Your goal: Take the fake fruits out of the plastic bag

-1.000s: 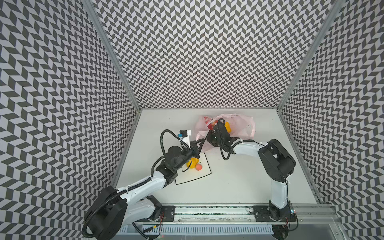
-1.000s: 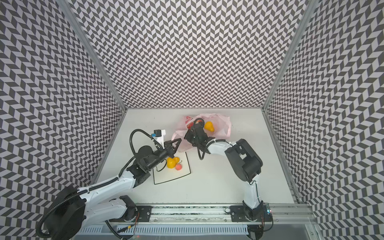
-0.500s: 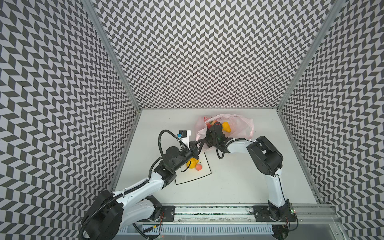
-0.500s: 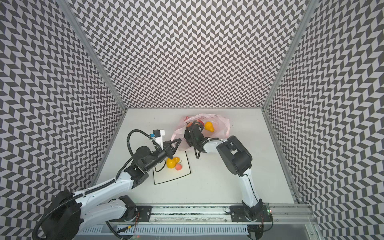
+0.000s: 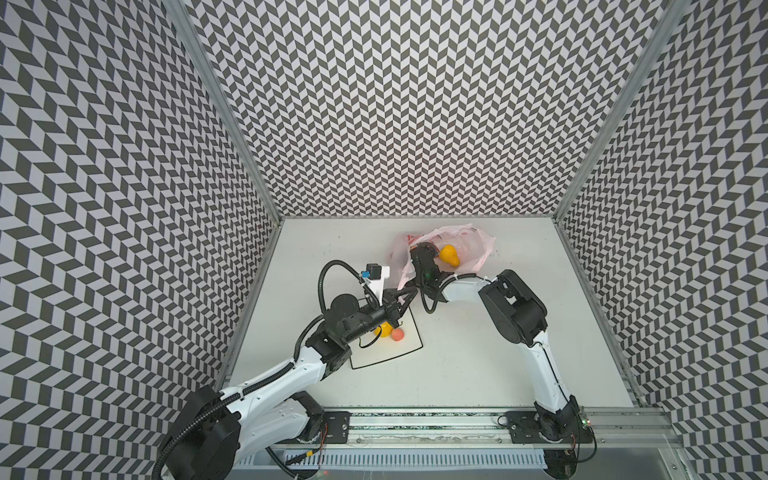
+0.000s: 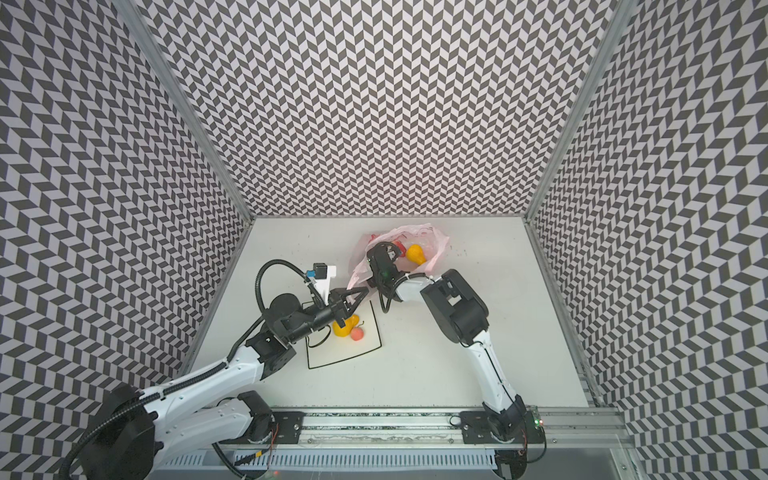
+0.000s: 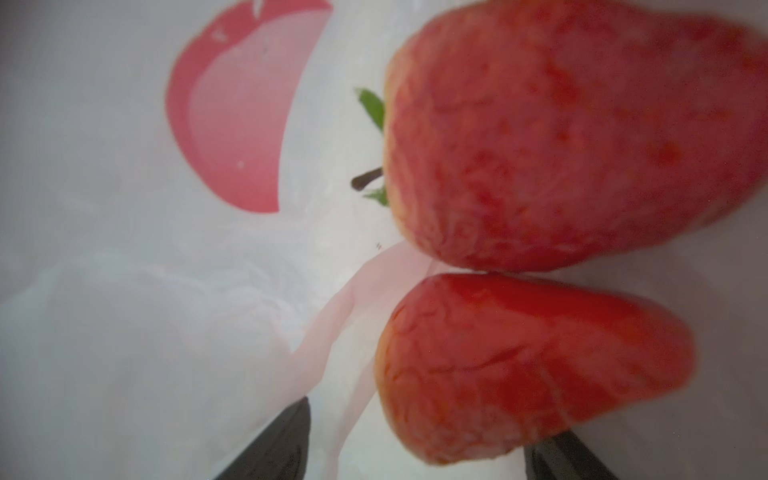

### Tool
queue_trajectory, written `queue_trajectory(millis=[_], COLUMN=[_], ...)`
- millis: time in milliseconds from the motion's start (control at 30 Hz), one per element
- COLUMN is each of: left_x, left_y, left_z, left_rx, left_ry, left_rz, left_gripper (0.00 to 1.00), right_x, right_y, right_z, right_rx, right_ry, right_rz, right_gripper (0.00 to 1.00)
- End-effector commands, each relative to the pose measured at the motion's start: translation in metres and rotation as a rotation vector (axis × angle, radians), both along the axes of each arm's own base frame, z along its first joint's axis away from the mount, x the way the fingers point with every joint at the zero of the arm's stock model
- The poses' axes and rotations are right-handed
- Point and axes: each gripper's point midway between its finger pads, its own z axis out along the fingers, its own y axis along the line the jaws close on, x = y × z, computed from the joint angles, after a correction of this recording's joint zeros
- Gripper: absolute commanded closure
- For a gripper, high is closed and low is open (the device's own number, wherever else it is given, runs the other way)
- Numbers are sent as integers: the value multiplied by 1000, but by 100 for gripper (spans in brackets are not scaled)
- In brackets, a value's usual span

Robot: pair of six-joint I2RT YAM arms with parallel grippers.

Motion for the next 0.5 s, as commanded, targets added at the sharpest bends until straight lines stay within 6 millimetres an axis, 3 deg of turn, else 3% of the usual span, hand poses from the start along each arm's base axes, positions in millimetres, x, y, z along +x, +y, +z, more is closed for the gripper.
queue_trajectory(millis=[0, 267, 467], left_x=[-8, 0, 13], left_y=[-3, 5, 16], left_z=[17, 12, 4], left_rx=[-18, -5, -4], left_ry=[-41, -30, -9], left_rz=[-39, 34, 131], left_gripper=[100, 100, 100], right_x=[0, 2, -8], right_y=[-6, -15, -31], right_z=[-25, 0, 23], right_rx=[-39, -117, -186], right_ry=[37, -59, -131], right_rz=[-42, -16, 28], right_gripper=[30, 50, 55])
